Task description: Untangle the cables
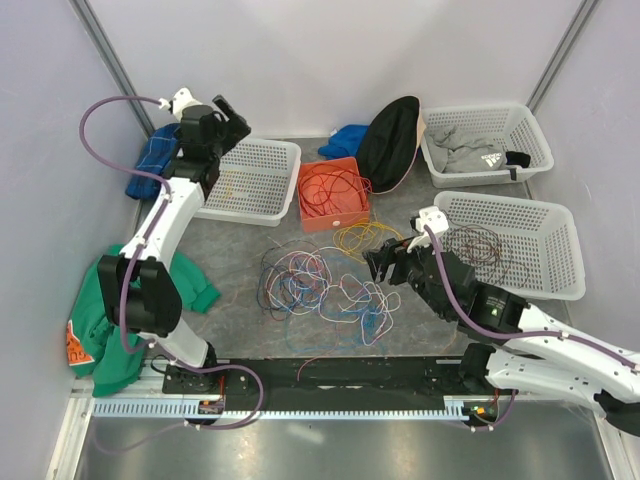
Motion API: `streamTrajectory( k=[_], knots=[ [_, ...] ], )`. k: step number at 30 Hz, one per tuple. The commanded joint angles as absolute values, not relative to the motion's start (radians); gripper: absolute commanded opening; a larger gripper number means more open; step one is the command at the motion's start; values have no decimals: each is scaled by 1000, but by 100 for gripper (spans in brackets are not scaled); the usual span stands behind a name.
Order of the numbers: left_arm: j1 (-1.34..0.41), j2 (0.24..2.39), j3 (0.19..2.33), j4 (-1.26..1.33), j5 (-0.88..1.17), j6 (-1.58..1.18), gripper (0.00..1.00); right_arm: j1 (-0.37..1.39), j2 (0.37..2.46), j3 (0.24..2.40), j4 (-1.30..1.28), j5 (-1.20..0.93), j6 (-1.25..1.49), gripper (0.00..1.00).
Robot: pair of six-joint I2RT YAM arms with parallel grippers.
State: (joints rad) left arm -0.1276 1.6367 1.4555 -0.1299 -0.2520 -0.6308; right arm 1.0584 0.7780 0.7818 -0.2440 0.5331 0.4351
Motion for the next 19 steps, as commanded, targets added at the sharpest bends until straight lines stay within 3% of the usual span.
streamTrajectory(
  k=[1,9,15,19],
  knots=[
    [-233,1474,1523,-81,-204,-529,100,1062,804,788,-186,555,397,71],
    [-559,1188,1211,-205,-281,-675,100,1062,813,765,-163,523,429,72],
    [-763,1138,1154,-394,-359,-762,100,1062,822,762,-176,523,420,72],
    [-810,1118,1068,-391,-368,-770,100,1062,830,765,-178,529,426,71]
  ],
)
